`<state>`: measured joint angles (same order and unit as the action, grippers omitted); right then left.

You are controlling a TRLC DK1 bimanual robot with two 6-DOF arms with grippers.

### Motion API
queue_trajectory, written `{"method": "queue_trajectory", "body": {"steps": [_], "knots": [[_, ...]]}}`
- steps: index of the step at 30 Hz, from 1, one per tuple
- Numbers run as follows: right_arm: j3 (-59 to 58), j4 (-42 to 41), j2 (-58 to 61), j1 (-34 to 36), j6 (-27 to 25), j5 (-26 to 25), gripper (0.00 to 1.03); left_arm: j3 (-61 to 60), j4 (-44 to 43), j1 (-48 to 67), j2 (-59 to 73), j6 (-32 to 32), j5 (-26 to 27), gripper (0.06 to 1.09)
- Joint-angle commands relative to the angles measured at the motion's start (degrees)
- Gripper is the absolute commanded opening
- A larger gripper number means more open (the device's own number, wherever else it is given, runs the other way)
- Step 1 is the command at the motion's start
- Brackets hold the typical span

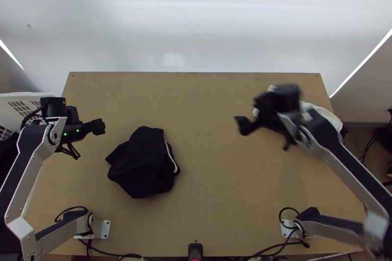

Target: Fold the t-shirt

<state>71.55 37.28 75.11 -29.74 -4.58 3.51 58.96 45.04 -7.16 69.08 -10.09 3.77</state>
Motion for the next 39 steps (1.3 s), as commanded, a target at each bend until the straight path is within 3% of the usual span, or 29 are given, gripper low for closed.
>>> {"method": "queue_trajectory", "body": {"steps": [1,4,7,9,18,33,38,39], "knots": [[25.5,13.7,21.4,-12.5,-0.8,1.1,0.99,-1.2,-1.8,0.1,0.6,0.2,-0.1,1.05],[31.6,16.4,27.1,-17.7,-0.5,3.3,0.99,-1.4,-2.0,0.1,0.6,0.3,-0.1,1.05],[35.6,17.0,32.7,-19.4,2.9,14.7,0.99,-1.6,-2.4,0.1,0.6,0.3,-0.1,1.05],[38.0,18.1,36.2,-20.0,5.6,19.6,0.99,-1.6,-2.5,0.0,0.6,0.2,-0.1,1.05],[44.8,18.1,46.6,-20.9,6.8,25.8,0.99,-1.0,-3.0,-1.5,0.5,0.3,-0.1,1.05],[52.6,19.3,57.6,-21.9,9.9,27.8,0.99,1.2,-3.0,-3.6,0.6,0.3,-0.2,1.05],[53.5,21.2,59.0,-23.0,10.1,27.9,0.81,1.2,-3.0,-3.6,1.1,0.3,-0.2,1.05],[54.3,22.8,59.7,-23.0,10.0,28.3,0.72,1.4,-3.0,-3.6,1.1,0.3,-0.2,1.05]]}}
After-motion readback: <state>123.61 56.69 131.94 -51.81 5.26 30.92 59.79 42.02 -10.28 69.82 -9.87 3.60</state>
